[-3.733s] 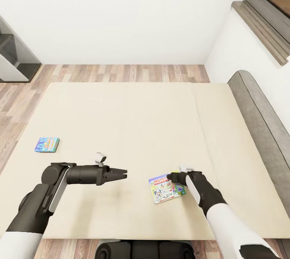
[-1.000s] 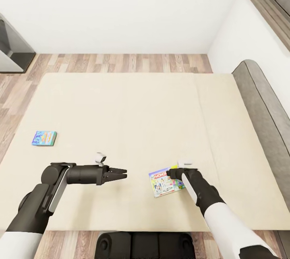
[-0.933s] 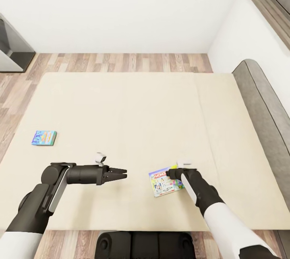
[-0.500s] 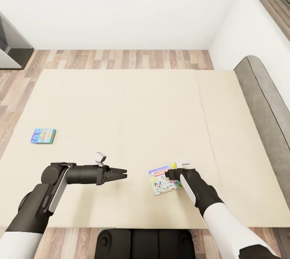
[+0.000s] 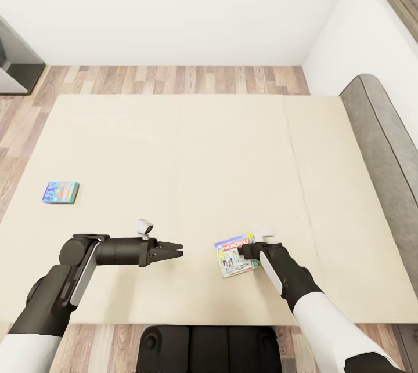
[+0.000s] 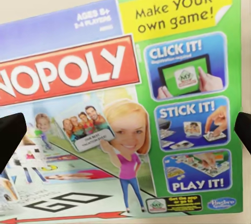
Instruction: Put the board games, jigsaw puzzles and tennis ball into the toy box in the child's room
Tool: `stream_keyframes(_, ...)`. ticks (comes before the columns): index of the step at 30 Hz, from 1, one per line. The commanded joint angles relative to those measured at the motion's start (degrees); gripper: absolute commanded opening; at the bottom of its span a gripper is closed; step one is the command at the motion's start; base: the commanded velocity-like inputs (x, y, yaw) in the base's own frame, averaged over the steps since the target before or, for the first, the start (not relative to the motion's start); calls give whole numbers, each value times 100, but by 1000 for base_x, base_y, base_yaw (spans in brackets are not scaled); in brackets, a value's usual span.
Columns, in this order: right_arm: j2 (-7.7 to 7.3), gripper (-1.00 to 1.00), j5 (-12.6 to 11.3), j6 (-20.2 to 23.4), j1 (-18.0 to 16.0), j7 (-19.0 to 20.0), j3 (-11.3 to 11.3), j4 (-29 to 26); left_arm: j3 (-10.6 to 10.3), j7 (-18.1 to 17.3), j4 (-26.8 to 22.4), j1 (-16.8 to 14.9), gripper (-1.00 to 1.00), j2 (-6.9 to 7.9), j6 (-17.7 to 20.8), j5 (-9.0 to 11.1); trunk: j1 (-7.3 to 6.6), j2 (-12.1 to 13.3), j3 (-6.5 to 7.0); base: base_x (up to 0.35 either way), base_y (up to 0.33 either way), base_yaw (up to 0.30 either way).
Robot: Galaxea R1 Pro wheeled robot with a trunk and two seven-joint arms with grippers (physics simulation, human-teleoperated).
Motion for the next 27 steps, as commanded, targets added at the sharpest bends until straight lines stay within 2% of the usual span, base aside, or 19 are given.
stream_keyframes(1,-3,100,-58,23,-2,-35,17,-8,-8,-5,-1,-3,100,5,60,19,3,-9,-16,0,0,0)
stream_keyframes(27,-21,100,-53,4,-2,-40,26,-16,-9,-5,-1,-5,100,4,59,19,3,-9,-260,0,0,0)
